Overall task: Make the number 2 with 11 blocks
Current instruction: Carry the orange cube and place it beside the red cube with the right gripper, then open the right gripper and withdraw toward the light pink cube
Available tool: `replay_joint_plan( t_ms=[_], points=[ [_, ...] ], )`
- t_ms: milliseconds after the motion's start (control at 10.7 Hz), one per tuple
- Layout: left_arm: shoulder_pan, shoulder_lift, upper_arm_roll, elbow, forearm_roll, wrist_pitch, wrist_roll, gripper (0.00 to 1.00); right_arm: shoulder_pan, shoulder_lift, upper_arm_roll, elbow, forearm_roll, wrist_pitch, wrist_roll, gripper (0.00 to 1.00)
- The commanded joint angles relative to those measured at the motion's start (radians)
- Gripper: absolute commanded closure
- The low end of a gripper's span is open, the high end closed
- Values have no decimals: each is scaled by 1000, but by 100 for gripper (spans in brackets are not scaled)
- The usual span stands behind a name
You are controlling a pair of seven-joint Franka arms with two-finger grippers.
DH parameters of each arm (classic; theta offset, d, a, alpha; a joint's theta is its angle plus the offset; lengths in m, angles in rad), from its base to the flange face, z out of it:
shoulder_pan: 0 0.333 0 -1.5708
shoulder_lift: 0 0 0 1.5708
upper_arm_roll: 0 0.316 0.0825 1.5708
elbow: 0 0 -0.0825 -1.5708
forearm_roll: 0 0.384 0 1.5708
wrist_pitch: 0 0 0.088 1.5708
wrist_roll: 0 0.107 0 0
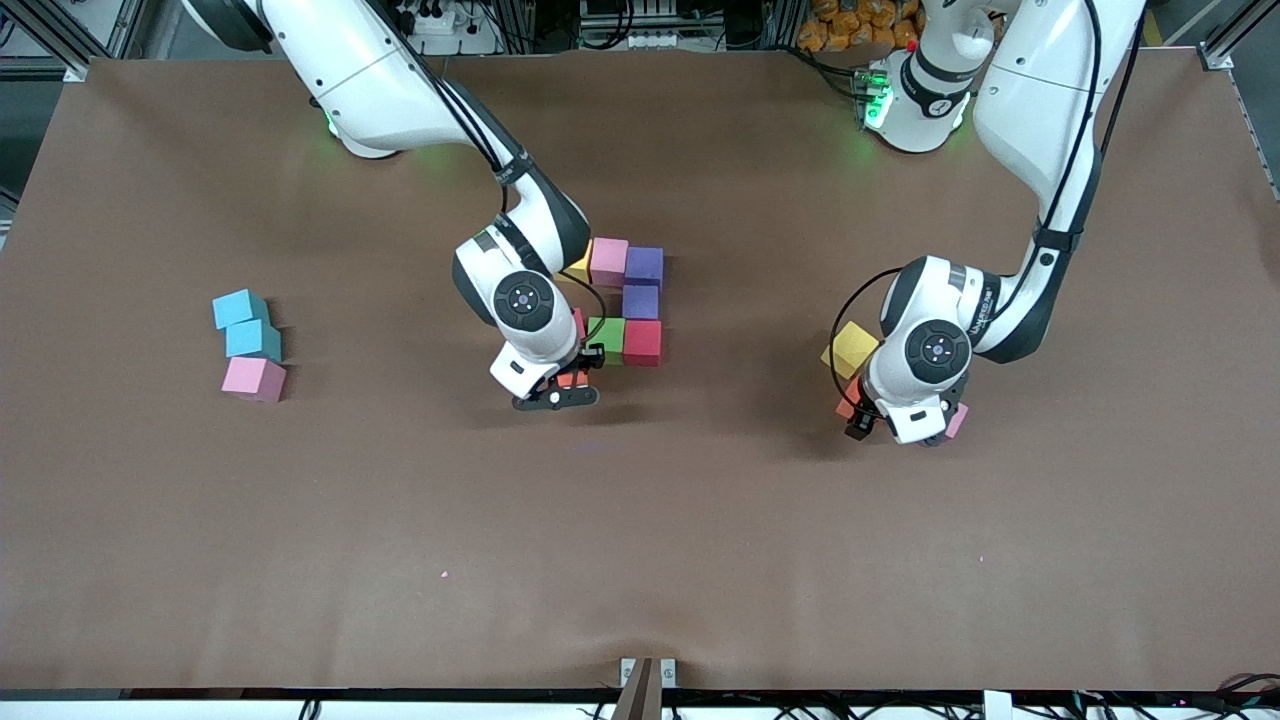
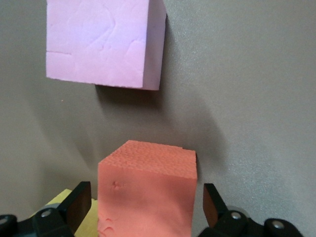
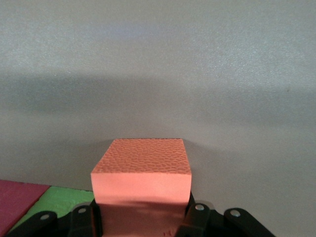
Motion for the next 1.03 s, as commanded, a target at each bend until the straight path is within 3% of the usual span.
replay_joint_plan(
  t_ms=[0, 561, 747, 934],
  points=[
    [6, -4, -3, -4, 20, 7, 8, 0, 15, 14, -13, 20, 23, -5, 14, 0],
    [6, -4, -3, -4, 20, 7, 8, 0, -14, -143, -36, 18, 24, -167, -43, 0],
    [4, -4, -3, -4, 20, 7, 7, 0, -75, -205, -43, 12, 24, -259, -180, 0],
    [4, -4, -3, -4, 20, 7, 7, 0, -124, -242, -108, 1, 24, -337, -401, 0]
  ],
)
